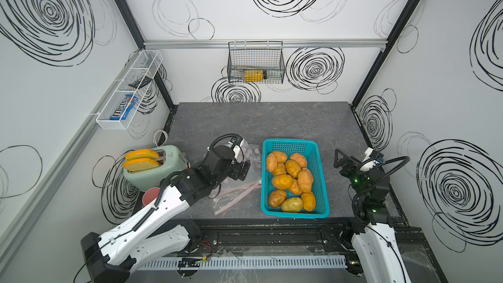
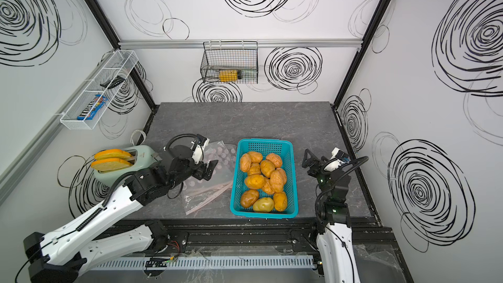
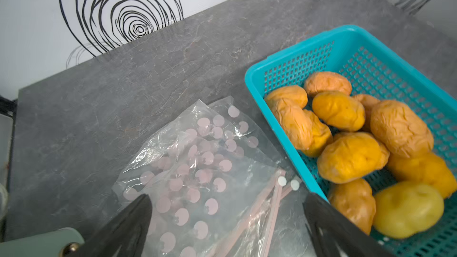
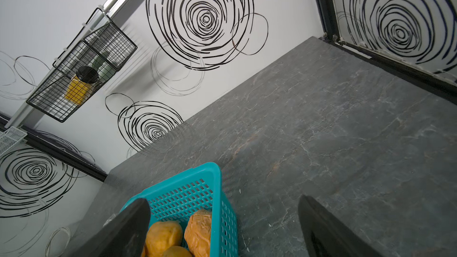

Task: Put the potatoes into a zipper bag and zip it
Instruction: Adjust the basket at the center of the board.

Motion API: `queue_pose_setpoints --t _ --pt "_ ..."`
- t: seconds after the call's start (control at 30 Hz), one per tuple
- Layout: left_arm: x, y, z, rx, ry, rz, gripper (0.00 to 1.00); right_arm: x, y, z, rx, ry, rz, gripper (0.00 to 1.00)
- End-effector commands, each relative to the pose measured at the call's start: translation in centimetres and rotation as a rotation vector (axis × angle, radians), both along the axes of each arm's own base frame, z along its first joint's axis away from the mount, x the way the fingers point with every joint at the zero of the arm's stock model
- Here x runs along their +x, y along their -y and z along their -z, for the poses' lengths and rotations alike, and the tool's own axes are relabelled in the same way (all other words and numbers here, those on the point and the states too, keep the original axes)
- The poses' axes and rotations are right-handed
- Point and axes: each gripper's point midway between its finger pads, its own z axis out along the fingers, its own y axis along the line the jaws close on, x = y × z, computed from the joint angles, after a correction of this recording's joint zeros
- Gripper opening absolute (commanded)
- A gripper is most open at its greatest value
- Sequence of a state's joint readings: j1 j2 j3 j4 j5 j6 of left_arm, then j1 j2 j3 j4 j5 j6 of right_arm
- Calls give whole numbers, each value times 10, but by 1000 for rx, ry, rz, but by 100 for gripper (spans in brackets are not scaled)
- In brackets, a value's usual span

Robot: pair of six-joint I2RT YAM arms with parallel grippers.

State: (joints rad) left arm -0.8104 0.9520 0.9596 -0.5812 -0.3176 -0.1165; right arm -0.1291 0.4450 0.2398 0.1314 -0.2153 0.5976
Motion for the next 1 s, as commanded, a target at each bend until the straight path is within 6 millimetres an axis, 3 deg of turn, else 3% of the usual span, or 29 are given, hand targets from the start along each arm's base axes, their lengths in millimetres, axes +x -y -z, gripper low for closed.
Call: queue_pose_setpoints --t 0.0,0.03,0.2,0.4,0.73,0.97 --pt "-16 -7 7 227 3 49 97 0 3 -5 17 31 21 98" --pt "-22 -3 12 286 -9 104 92 -1 4 -6 15 30 28 98" --pt "-38 8 28 532 21 223 92 -3 7 -9 15 51 49 99" --pt "-64 1 87 837 -32 423 90 -4 8 -9 23 57 56 99" --pt "-77 4 165 815 -187 535 78 -4 9 -8 35 60 63 99" --pt "-80 7 181 748 -238 565 75 -3 11 -6 43 56 75 99"
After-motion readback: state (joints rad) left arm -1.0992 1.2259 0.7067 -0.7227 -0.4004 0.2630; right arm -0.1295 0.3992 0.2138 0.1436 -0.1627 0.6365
